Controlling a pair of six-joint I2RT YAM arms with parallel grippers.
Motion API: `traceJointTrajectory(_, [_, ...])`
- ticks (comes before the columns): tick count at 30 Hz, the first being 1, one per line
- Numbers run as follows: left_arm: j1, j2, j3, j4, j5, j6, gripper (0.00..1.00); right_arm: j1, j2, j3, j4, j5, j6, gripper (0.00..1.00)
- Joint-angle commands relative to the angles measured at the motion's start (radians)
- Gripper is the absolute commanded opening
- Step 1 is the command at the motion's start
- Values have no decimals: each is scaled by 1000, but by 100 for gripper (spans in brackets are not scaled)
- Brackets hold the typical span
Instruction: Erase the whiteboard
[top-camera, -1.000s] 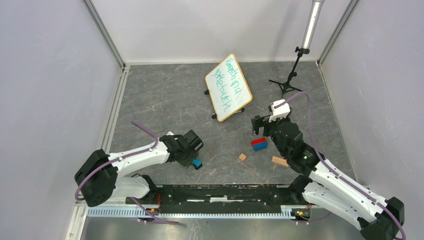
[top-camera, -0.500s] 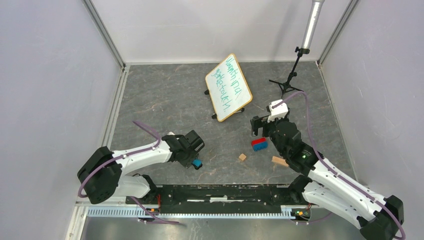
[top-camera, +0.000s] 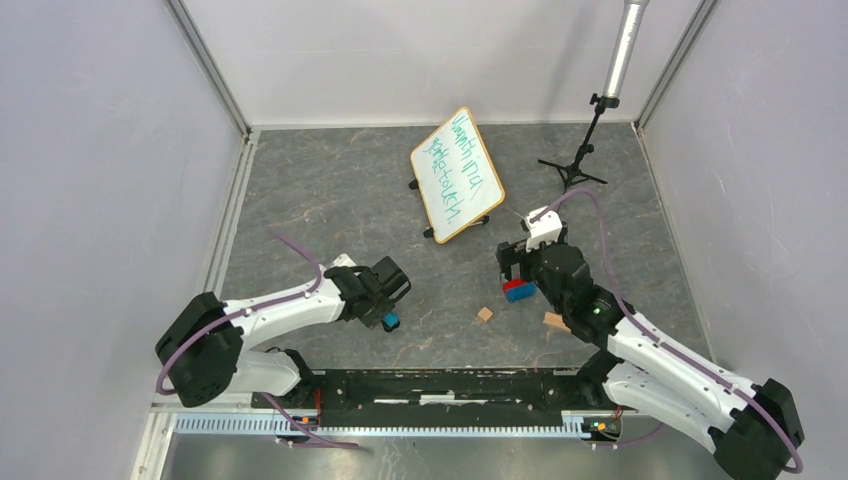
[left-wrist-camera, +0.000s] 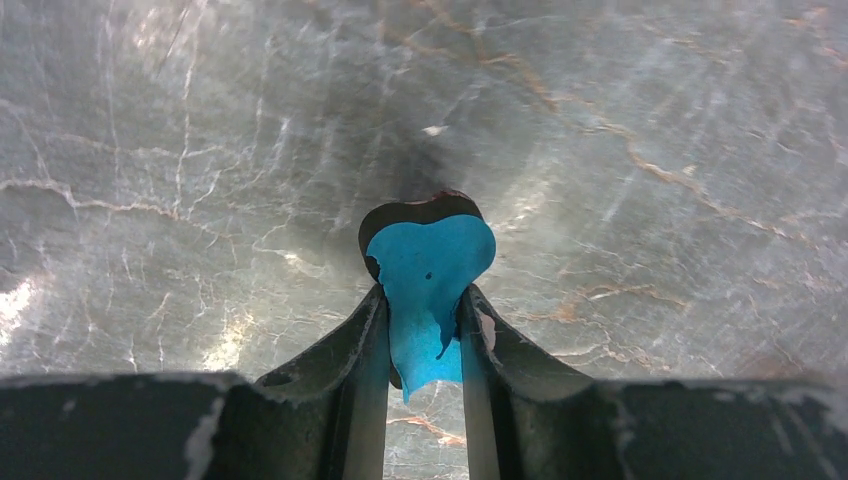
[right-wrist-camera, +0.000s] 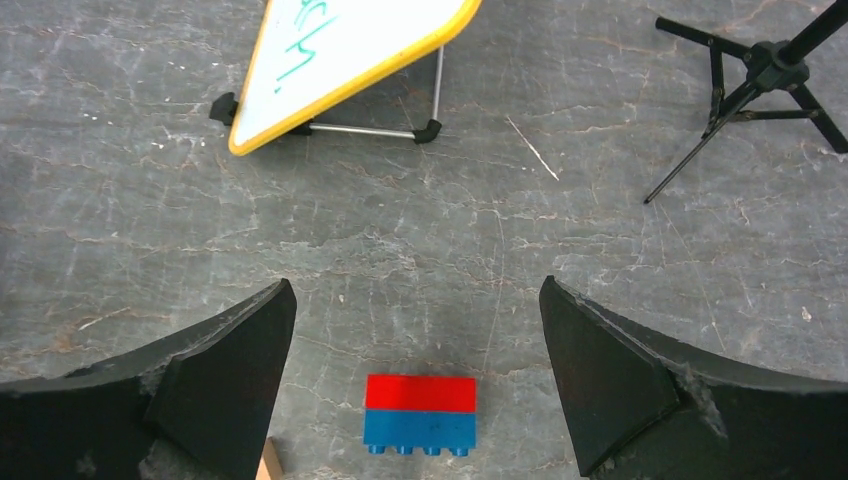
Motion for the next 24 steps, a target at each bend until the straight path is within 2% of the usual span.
traceJointTrajectory(1, [-2,-35,93,-18,-116,154,31,-83,39,-6,98,-124,6,98])
traceJointTrajectory(5, [-4,-44,170,-27,-150,277,28,-221,123,47,76,-291,43,98])
traceJointTrajectory(10, [-2,-50,192,147,-118,547,28,-406,189,52,212,-604,169,99])
traceJointTrajectory(11, [-1,-54,202,185,-89,603,29,-427,217,76,211,-628,205,95])
traceJointTrajectory(15, [12,-51,231,296,-9,774,30,-448,334,185,215,-663,289,90])
traceJointTrajectory(17, [46,-50,233,357,54,824,30,-454,385,216,254,-694,330,84])
traceJointTrajectory(20, [135,-27,257,426,228,839,30,-454,438,256,297,-695,384,79])
traceJointTrajectory(24, [223,46,318,488,406,835,30,-454,487,309,264,-588,408,76])
